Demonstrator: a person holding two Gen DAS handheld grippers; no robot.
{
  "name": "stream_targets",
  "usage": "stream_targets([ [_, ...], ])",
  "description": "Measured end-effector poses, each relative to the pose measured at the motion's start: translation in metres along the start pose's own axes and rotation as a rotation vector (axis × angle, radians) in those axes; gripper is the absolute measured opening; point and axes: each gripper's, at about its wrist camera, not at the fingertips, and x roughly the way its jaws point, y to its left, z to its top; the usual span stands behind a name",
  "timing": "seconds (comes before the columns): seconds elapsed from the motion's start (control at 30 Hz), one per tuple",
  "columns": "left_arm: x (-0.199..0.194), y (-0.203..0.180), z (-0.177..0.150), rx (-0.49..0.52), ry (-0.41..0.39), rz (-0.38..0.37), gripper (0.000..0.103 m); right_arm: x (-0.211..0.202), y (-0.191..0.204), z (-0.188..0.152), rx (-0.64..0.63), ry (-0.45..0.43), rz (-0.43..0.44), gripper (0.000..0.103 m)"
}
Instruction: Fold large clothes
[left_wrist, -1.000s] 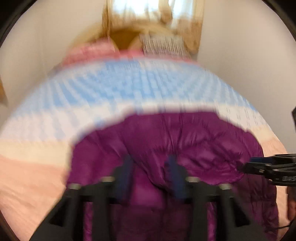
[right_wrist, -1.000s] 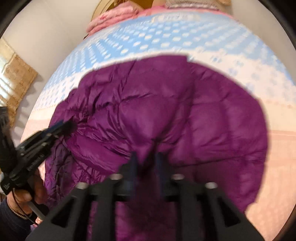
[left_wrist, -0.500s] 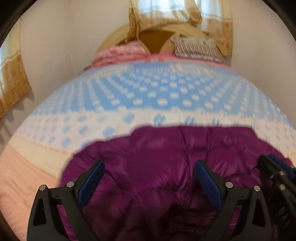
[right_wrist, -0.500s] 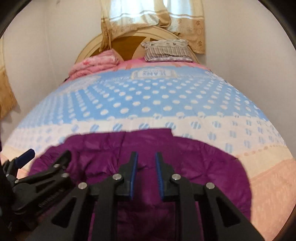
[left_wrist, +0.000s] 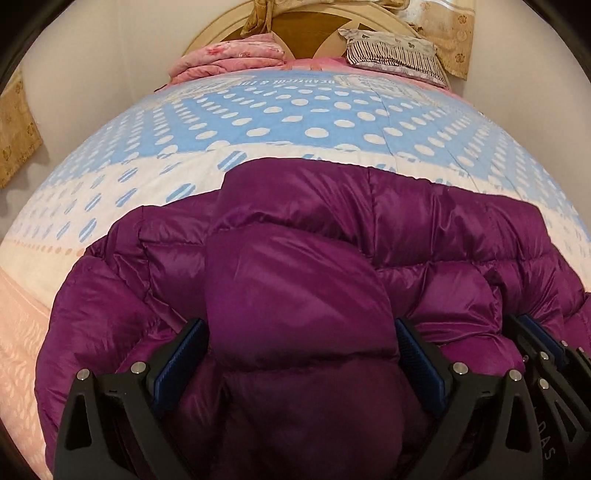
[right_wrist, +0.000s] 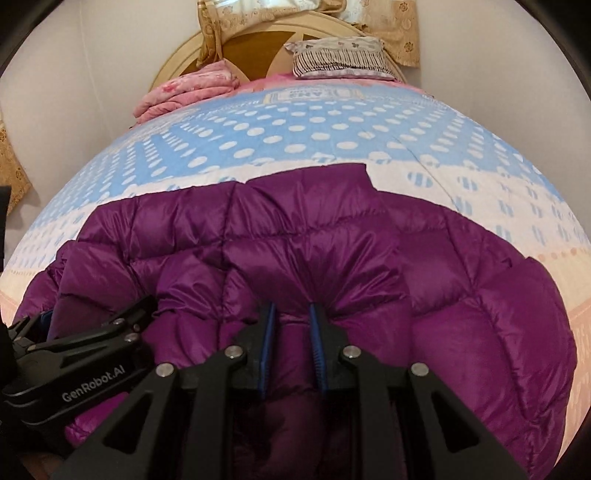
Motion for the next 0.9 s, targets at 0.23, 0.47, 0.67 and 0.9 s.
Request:
stream_targets([
  [0.23, 0.003, 0.002, 0.001, 0.0, 0.003, 0.003, 0.1, 0.003, 0.005, -0.001, -0.009, 0.003, -0.012, 0.022],
  [0.47, -0.001, 0.005, 0.012, -0.012, 0.06, -0.018, 0.101, 0.005, 0.008, 0.002, -0.025, 0.023, -0.016, 0.023],
  [0.67, -0.081, 0.025, -0.017, 0.007, -0.11, -0.12, 0.101, -0.066, 0.013, -0.004, -0.044, -0.054, 0.072, 0.024],
  [0.9, -0.043, 0.013, -0.04, 0.073, -0.057, -0.029, 0.102, -0.042, 0.026, -0.038, -0.074, 0.024, 0.075, 0.024],
])
